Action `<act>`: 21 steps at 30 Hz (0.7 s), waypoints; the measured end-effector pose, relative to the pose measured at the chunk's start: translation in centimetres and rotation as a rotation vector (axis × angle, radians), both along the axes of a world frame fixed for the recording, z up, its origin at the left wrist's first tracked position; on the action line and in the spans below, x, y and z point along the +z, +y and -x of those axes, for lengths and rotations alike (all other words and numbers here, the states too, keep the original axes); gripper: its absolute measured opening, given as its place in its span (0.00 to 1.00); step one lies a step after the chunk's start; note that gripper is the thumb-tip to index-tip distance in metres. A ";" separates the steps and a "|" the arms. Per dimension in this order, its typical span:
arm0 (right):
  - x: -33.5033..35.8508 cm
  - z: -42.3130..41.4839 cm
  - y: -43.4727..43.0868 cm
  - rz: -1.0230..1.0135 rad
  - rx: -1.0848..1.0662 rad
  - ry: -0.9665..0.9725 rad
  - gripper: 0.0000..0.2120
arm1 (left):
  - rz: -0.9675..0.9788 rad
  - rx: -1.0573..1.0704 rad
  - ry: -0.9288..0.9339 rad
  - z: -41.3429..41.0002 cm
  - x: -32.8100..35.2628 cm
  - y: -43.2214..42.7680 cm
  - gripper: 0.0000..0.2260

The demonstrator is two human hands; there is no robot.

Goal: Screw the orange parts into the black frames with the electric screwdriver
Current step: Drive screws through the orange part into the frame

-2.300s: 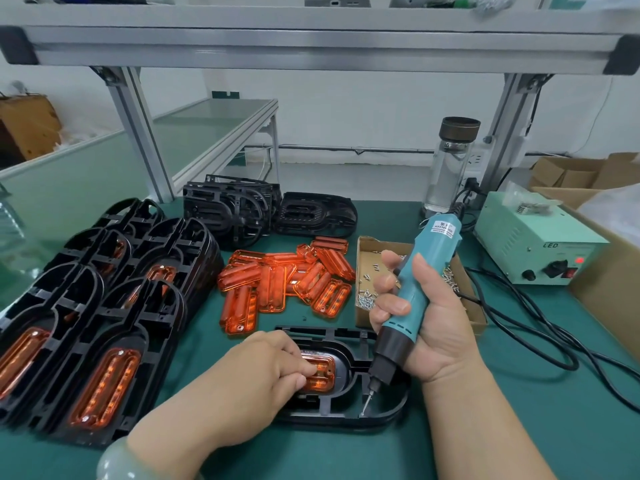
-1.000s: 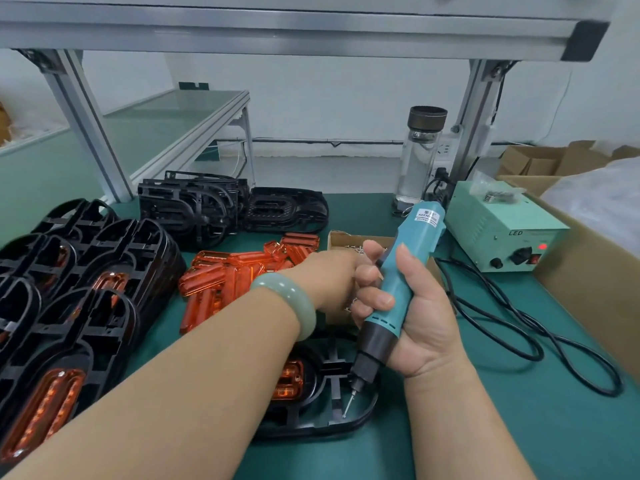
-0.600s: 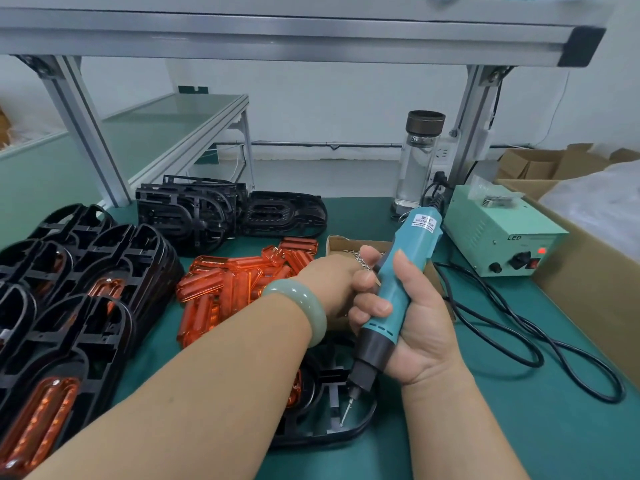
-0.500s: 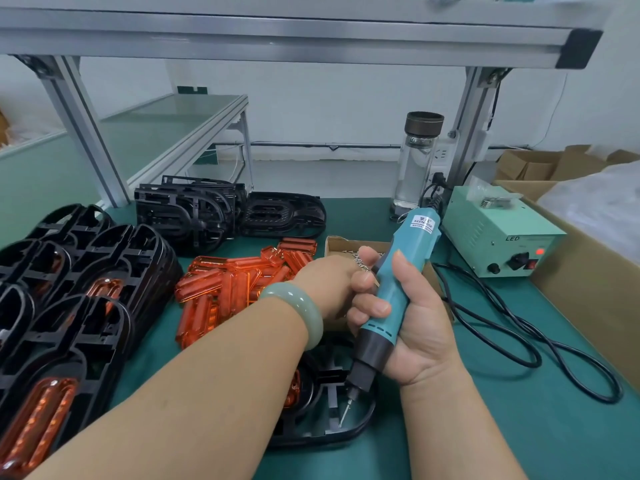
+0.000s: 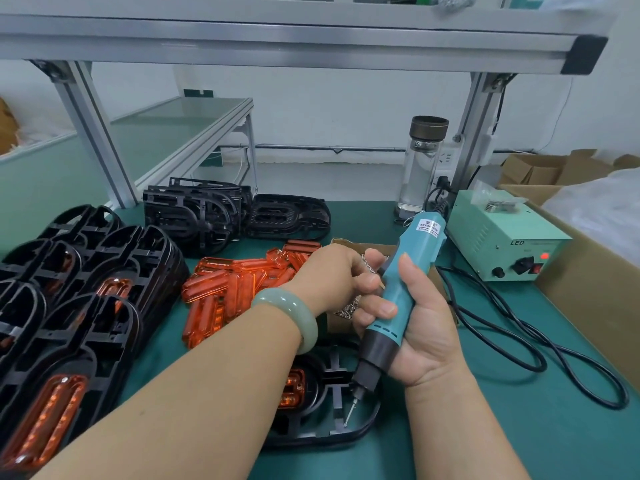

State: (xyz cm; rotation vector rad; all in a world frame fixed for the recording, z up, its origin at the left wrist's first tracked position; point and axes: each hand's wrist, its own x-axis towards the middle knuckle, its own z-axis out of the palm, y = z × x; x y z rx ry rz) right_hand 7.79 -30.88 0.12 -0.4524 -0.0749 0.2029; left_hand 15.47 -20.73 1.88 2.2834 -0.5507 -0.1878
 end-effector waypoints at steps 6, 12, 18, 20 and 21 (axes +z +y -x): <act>0.1 0.0 0.0 0.027 -0.027 0.019 0.19 | 0.278 0.196 0.107 0.1 -0.4 0.8 0.04; 0.2 0.2 0.2 0.070 -0.059 0.051 0.14 | 0.651 0.350 0.237 1.7 0.0 2.8 0.04; 0.3 0.4 0.9 0.057 -0.065 0.064 0.14 | 1.038 0.408 0.437 4.8 0.3 7.3 0.07; 0.3 0.4 1.3 0.058 -0.076 0.067 0.14 | 1.125 0.417 0.490 5.8 0.0 8.6 0.07; 0.3 0.4 1.5 0.061 -0.082 0.066 0.14 | 1.168 0.428 0.510 6.3 -0.2 9.1 0.07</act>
